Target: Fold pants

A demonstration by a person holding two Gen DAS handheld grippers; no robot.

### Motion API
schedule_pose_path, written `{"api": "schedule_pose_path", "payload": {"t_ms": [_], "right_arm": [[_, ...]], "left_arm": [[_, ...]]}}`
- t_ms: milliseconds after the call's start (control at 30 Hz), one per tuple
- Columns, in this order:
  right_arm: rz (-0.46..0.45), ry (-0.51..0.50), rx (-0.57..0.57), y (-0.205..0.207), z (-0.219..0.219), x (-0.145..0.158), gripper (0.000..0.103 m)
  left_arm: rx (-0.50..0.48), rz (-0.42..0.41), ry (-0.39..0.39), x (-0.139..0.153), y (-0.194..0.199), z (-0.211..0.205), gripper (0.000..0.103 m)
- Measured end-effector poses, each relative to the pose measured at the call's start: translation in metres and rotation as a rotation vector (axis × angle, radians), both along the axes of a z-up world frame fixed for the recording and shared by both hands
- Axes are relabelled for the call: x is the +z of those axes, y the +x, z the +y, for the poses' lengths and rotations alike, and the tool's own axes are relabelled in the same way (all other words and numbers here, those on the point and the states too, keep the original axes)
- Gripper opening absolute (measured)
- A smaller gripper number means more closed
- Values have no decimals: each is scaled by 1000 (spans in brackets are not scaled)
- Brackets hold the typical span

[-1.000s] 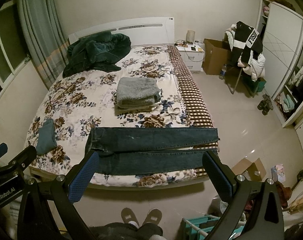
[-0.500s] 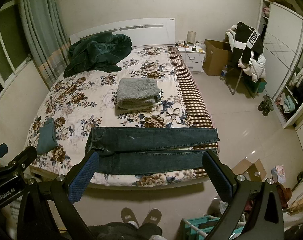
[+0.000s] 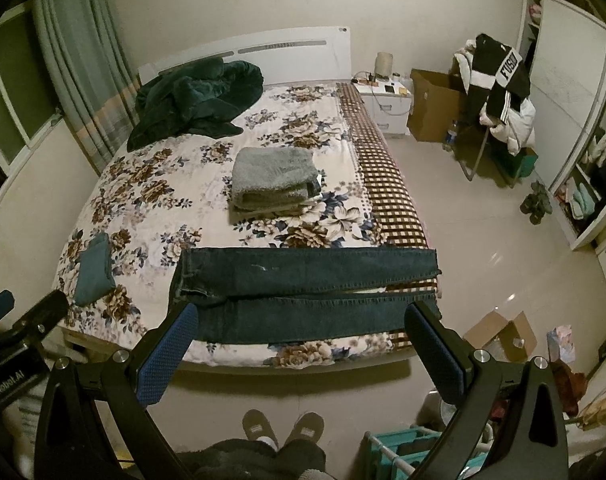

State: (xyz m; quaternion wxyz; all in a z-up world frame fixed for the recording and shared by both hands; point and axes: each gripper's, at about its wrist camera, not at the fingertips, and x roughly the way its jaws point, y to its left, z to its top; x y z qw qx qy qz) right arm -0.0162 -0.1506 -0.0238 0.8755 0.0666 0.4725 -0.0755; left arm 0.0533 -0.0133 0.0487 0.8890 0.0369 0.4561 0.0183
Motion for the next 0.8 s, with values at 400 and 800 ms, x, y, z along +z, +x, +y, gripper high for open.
{"api": "schedule_pose_path", "payload": {"t_ms": [400,800], "right_arm": [[135,31,-81,94,-78,-141,103],[385,201,-297,257,-176,-348,103]], "left_arm": [[123,123,109,-129,76,-9,103],[204,459,83,-310,259,1,103]]}}
